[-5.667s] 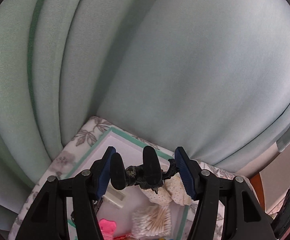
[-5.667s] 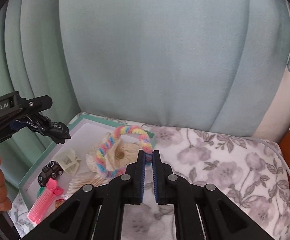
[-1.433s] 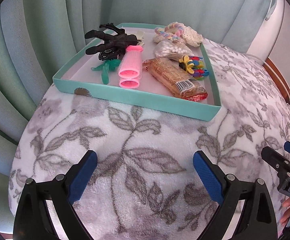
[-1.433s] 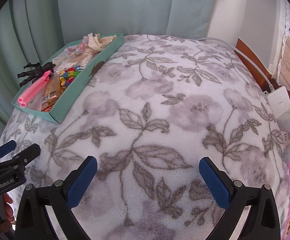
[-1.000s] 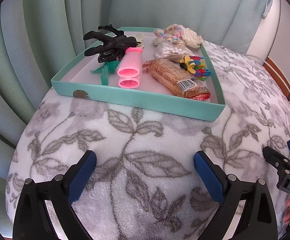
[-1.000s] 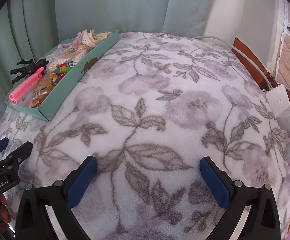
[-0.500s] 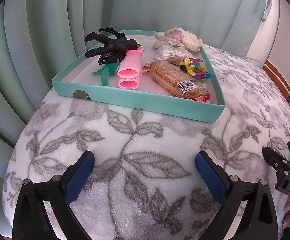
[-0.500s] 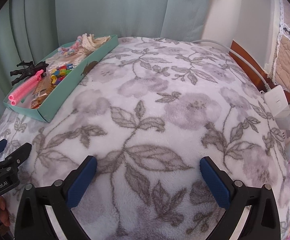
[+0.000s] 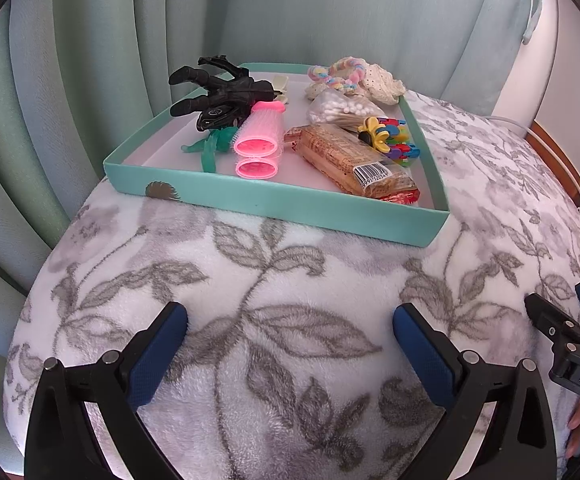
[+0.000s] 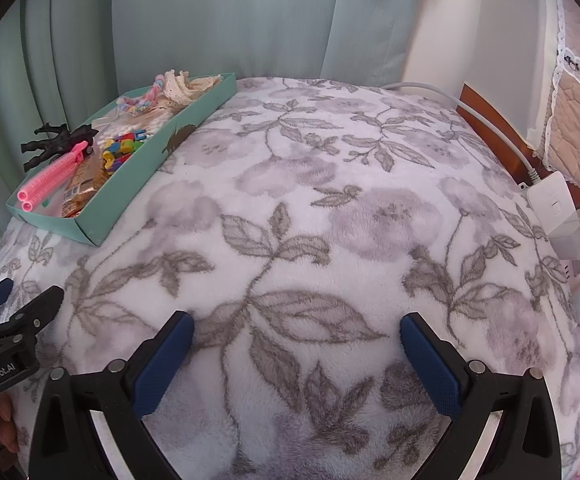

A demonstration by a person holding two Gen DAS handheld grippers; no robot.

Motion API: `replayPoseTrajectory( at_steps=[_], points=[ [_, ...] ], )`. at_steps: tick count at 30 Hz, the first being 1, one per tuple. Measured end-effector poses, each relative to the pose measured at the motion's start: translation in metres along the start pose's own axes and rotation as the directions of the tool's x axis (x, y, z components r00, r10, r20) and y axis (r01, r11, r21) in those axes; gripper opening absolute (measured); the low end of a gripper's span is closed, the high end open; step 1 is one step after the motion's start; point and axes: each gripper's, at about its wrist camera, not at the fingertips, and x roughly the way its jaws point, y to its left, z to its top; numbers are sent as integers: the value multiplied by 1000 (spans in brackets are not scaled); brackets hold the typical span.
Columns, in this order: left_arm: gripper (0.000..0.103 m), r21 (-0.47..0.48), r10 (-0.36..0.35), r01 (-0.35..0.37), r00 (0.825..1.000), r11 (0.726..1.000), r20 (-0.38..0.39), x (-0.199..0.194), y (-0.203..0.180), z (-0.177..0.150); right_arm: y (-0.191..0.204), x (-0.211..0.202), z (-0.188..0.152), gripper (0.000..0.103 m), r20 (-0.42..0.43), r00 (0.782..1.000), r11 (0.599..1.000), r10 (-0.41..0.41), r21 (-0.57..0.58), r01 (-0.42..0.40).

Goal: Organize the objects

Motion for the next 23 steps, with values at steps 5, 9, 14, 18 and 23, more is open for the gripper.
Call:
replayPoseTrajectory(
  at_steps=[5,9,14,18,23],
  points=[
    [102,2,-1,1,1000,1000,0,0,1,0,0,0,0,103,0,1000,1000,1,0,-1],
    [102,3,-3,3,1000,1000,0,0,2,0,0,0,0,103,0,1000,1000,1,1,-1],
    [102,6,-5,5,1000,1000,0,-1,3,-1,0,0,0,103,0,1000,1000,0,0,0],
    [102,6,-4,4,1000,1000,0,-1,3,-2,0,0,0,103,1,1000,1000,0,0,0],
    [102,8,-6,6,1000,1000,1,0,4,0,0,-1,0,103,1,1000,1000,0,0,0]
  ],
)
